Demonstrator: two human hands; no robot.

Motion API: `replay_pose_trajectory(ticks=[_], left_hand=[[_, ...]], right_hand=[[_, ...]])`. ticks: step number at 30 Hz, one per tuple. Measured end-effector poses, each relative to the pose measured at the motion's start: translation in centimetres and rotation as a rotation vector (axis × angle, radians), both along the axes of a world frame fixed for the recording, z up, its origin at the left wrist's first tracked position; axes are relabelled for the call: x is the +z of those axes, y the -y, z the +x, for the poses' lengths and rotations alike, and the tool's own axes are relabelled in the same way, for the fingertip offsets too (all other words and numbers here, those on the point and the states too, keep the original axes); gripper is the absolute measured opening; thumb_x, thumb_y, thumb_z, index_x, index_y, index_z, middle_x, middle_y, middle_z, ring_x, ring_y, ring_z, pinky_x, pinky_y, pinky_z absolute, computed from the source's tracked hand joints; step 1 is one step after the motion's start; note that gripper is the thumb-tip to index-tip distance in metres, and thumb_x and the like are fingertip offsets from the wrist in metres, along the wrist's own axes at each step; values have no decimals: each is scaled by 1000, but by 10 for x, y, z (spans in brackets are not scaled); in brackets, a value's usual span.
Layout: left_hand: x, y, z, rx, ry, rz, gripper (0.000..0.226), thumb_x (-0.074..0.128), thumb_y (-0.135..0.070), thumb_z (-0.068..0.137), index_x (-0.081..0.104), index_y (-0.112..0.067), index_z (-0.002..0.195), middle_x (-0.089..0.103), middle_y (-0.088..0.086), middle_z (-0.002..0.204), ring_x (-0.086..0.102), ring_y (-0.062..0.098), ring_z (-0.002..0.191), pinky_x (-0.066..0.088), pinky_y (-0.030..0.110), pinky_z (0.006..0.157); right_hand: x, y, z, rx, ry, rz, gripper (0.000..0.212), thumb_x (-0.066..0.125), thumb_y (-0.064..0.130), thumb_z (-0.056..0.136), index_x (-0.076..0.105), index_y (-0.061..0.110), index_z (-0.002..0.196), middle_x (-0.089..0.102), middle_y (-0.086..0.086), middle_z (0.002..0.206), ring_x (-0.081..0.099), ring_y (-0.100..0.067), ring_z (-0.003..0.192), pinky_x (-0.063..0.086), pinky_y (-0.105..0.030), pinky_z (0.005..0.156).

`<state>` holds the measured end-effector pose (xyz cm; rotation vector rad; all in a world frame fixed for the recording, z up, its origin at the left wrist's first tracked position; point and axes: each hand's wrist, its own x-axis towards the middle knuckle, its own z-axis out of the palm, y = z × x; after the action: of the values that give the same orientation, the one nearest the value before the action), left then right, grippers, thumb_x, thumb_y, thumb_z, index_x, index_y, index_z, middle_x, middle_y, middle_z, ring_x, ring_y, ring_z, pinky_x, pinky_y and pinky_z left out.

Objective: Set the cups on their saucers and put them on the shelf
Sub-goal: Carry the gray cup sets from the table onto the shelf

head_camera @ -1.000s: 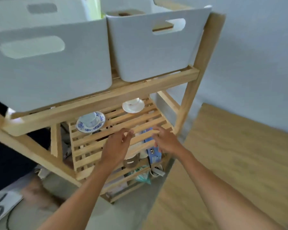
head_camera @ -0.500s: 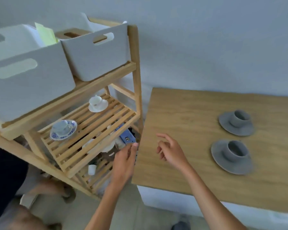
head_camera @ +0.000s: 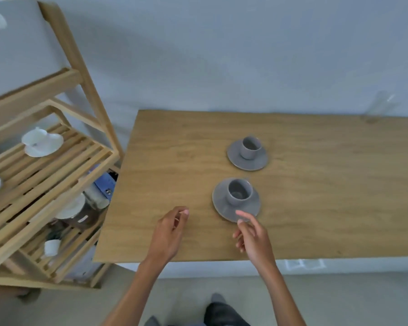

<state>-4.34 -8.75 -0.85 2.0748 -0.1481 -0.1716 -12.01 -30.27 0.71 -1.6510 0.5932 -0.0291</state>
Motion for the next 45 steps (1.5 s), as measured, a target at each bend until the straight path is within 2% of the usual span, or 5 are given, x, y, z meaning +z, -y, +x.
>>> replay_pose_trajectory(ticks=[10,15,20,29,45], left_hand=[[-10,87,17,-23,-1,141,46,45,-51,98,50,-26,136,64,-7,102,64,15,90,54,39,82],[-17,104,17,-55,25,236,37,40,-50,99,50,-31,129,62,-5,98,61,19,93,53,39,76],[-21,115,17,-89,-43,328,60,46,-41,100,26,-20,152,60,8,130,59,29,115,51,42,90],[-20,113,14,22,-96,151,59,60,-31,92,32,-37,144,63,-7,129,62,16,115,55,39,89],[-32,-35,3,364,-158,6,59,65,-19,92,39,-47,138,68,-14,89,65,-1,84,55,27,80]], right_hand=[[-16,102,24,68,-123,-254,37,48,32,106,48,35,142,70,-5,81,50,-7,41,41,-22,40],[-22,111,45,234,-160,-329,48,50,37,103,39,34,150,72,2,82,58,-9,55,50,-32,55],[-29,115,56,296,-165,-345,58,57,35,101,34,35,154,73,1,79,63,-9,64,58,-44,73],[-28,117,73,335,-191,-253,65,65,24,98,34,31,154,72,-12,76,47,0,33,37,-22,36],[-28,-31,120,583,-163,-153,63,68,16,97,40,30,151,72,-12,71,45,-2,30,35,-19,31]])
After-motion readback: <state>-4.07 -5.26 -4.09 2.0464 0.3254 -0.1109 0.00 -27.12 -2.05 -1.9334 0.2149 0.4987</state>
